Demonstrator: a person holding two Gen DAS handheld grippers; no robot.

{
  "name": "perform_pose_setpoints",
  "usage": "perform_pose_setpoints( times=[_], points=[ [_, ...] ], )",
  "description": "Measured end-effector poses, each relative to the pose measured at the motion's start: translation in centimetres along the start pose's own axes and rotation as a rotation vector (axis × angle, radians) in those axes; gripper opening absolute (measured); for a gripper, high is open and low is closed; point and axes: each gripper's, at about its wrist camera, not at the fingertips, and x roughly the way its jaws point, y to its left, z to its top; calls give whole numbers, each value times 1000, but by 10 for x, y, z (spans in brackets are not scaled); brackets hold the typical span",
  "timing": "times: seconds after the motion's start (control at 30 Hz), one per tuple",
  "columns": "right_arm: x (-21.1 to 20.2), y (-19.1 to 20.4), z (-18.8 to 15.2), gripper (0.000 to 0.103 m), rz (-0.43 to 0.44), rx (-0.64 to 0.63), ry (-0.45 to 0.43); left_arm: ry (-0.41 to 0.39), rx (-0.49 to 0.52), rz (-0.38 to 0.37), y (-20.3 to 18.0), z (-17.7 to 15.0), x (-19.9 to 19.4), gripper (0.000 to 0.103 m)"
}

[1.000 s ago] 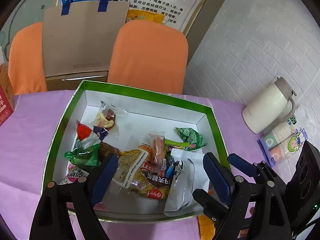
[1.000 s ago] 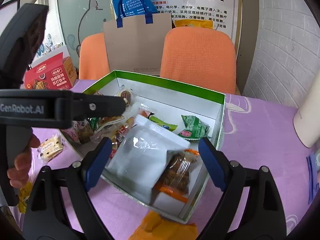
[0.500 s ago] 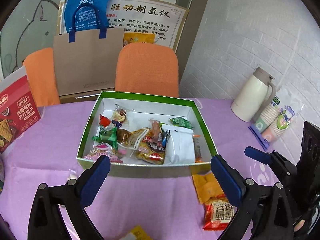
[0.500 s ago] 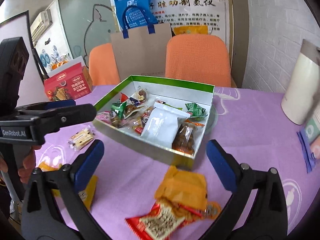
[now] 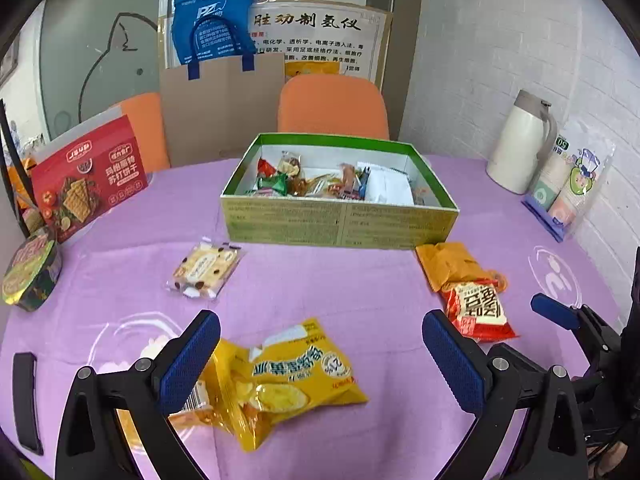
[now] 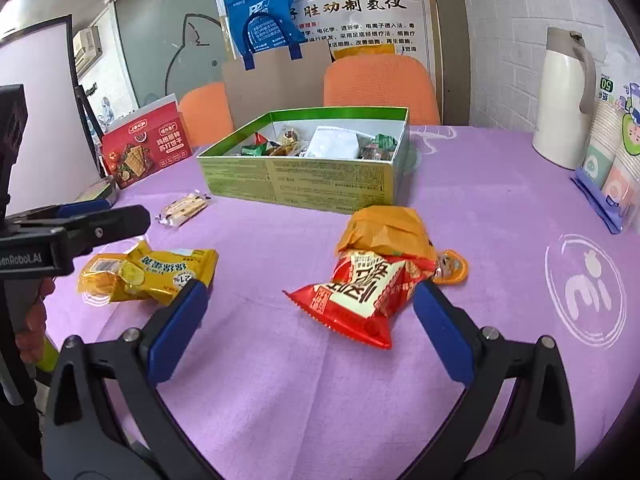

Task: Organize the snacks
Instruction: 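Move the right gripper toward the red-orange snack pack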

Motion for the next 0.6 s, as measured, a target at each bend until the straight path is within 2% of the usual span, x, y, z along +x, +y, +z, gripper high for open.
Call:
perform_pose_setpoints(
  times=[0.2,0.37,0.47,0.5,0.53,0.57,0.6],
  points=[
    [15,-7,0,102,-121,45,31,13,5,47,1,-23,-2,103],
    [27,-23,1,102,-111,169,35,-1,10,88,7,-26,-7,103],
    [34,-26,-1,101,-131,202,46,-2,13,95,8,-27,-8,103],
    [37,-29,-2,98,-120,217,57,-1,13,97,8,-27,-8,103],
    [38,-31,-3,88,-106,229,65,1,13,98,9,-27,-8,103],
    [39,-32,-5,74,-89,239,74,4,13,99,9,-28,-8,103],
    [40,-34,-6,65,-73,241,82,5,17,99,10,-28,-8,103]
  ],
)
